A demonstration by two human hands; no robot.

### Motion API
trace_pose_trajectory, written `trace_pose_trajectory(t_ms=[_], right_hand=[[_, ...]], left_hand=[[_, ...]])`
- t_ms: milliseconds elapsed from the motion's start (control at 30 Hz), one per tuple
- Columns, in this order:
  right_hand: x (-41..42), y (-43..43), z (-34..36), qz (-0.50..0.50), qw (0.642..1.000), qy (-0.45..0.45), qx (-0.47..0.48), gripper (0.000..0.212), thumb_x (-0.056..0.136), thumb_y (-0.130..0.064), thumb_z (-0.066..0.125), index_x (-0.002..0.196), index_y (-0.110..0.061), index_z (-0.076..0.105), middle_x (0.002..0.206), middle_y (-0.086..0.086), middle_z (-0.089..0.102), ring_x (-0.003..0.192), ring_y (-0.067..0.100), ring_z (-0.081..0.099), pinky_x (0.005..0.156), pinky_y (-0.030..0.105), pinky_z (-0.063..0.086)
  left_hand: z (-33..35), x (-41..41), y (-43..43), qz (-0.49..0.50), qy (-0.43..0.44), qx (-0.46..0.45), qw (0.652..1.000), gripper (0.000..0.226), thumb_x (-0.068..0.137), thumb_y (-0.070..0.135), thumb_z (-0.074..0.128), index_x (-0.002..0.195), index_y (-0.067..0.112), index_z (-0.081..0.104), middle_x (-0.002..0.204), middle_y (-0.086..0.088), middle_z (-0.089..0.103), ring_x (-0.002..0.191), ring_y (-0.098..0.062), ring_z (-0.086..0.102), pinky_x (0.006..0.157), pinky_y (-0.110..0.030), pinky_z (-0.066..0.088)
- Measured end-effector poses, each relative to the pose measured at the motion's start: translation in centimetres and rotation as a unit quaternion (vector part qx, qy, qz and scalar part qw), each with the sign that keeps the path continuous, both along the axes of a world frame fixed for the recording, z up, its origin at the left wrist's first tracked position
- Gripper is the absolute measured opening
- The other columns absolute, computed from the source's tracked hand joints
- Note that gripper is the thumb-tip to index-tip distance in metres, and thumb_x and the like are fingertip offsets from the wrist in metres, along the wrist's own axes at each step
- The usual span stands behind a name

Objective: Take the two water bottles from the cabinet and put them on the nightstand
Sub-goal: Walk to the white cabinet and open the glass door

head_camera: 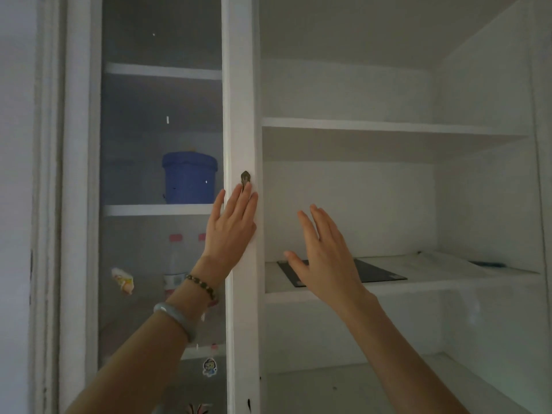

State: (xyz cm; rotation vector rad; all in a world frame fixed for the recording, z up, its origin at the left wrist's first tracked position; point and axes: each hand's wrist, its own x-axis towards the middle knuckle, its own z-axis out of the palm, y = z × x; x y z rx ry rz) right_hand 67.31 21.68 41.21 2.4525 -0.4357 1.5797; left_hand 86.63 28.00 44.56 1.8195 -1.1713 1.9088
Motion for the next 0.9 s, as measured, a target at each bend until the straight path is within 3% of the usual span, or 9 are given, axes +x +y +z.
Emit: trace_pose_trajectory(t_ms=[167, 500, 600, 767, 900], right_hand=[[-0.7, 1.9, 0.1, 0.021, 1.000, -0.014, -0.008, 0.068, 0.082, -0.031, 0.065, 0.136, -0.003, 0.034, 0.145, 0.023, 0.031, 0.134, 0.037, 0.028, 0.106, 0.048, 0.028], [-1.3, 8.2, 0.0, 0.063, 0.998, -0.014, -0.010, 0.070, 0.083, -0.037, 0.061, 0.138, -0.006, 0.031, 0.146, 0.021, 0.031, 0.135, 0.036, 0.027, 0.106, 0.044, 0.025], [-2.0, 10.2, 0.1, 0.067, 0.998, -0.018, 0.003, 0.071, 0.084, -0.040, 0.059, 0.140, -0.009, 0.028, 0.149, 0.018, 0.027, 0.137, 0.033, 0.023, 0.108, 0.045, 0.024], [-2.7, 14.2, -0.3, 0.078, 0.997, -0.016, 0.013, 0.070, 0.085, -0.038, 0.058, 0.140, -0.009, 0.028, 0.149, 0.018, 0.025, 0.138, 0.032, 0.021, 0.110, 0.046, 0.022], [-2.9, 18.2, -0.7, 0.081, 0.996, -0.020, 0.024, 0.069, 0.085, -0.038, 0.057, 0.140, -0.009, 0.027, 0.149, 0.018, 0.025, 0.138, 0.031, 0.020, 0.109, 0.044, 0.020]], left_hand=[[0.1, -1.9, 3.6, -0.002, -0.042, 0.028, 0.999, 0.047, 0.088, 0.017, 0.045, 0.134, 0.012, 0.043, 0.147, -0.016, 0.033, 0.138, -0.028, 0.025, 0.114, -0.049, 0.010], [0.4, -5.0, 11.6, -0.041, -0.090, 0.011, 0.995, 0.038, 0.092, 0.016, 0.038, 0.127, 0.018, 0.053, 0.141, -0.014, 0.043, 0.133, -0.029, 0.036, 0.110, -0.051, 0.024], [0.4, -5.6, 14.4, -0.046, -0.111, 0.018, 0.993, 0.039, 0.089, 0.013, 0.044, 0.126, 0.019, 0.054, 0.140, -0.016, 0.044, 0.132, -0.031, 0.037, 0.111, -0.051, 0.023], [0.5, -6.4, 19.8, -0.039, -0.092, 0.034, 0.994, 0.055, 0.075, 0.016, 0.073, 0.127, 0.020, 0.054, 0.142, -0.019, 0.040, 0.133, -0.034, 0.033, 0.112, -0.051, 0.016], [0.5, -6.5, 25.2, -0.079, -0.080, 0.037, 0.993, 0.050, 0.080, 0.014, 0.065, 0.128, 0.020, 0.052, 0.142, -0.023, 0.039, 0.133, -0.038, 0.032, 0.111, -0.052, 0.019]])
